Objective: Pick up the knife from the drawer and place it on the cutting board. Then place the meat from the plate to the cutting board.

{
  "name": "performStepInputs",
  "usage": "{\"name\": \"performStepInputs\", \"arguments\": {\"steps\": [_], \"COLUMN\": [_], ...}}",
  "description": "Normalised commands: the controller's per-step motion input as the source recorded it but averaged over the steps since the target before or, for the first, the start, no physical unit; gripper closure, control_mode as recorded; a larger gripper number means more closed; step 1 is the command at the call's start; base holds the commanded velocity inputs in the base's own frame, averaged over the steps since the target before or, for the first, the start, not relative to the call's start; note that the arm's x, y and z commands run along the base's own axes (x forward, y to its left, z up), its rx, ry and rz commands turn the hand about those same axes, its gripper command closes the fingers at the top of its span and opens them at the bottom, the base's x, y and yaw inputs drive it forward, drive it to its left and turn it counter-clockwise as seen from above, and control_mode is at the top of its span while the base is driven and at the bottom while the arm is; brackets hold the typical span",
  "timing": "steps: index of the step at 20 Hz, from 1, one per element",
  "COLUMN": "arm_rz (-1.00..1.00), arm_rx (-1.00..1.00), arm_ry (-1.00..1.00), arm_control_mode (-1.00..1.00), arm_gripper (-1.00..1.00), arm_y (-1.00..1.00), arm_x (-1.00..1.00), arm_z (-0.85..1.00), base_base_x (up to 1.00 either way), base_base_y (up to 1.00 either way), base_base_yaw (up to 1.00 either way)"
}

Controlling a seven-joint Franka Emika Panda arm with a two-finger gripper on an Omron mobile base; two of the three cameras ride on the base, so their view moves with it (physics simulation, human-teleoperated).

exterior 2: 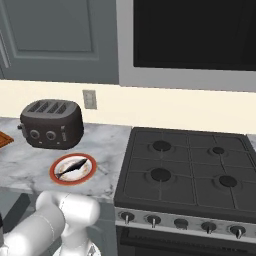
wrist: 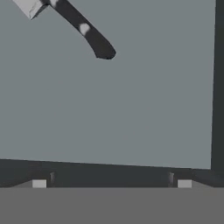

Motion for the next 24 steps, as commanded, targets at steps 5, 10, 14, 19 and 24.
{"name": "performStepInputs", "arguments": {"steps": [5, 10, 14, 19, 24], "arm_rz": [0.0, 0.0, 0.0, 0.0, 0.0], "arm_rx": [0.02, 0.06, 0.05, 0.01, 0.0], "arm_ry": [0.06, 0.08, 0.08, 0.08, 0.0], "arm_control_mode": [-1.0, -1.0, -1.0, -1.0, -1.0], "arm_gripper": [-1.0, -1.0, -1.0, -1.0, -1.0], "arm_y": [0.0, 0.0, 0.01, 0.04, 0.02], "arm_x": [-0.41, -0.6, -0.71, -0.66, -0.48], "arm_z": [-0.23, -0.03, 0.0, 0.0, 0.01], "base_base_x": [0.0, 0.0, 0.0, 0.0, 0.0], "base_base_y": [0.0, 0.0, 0.0, 0.0, 0.0], "base_base_yaw": [0.0, 0.0, 0.0, 0.0, 0.0]}}
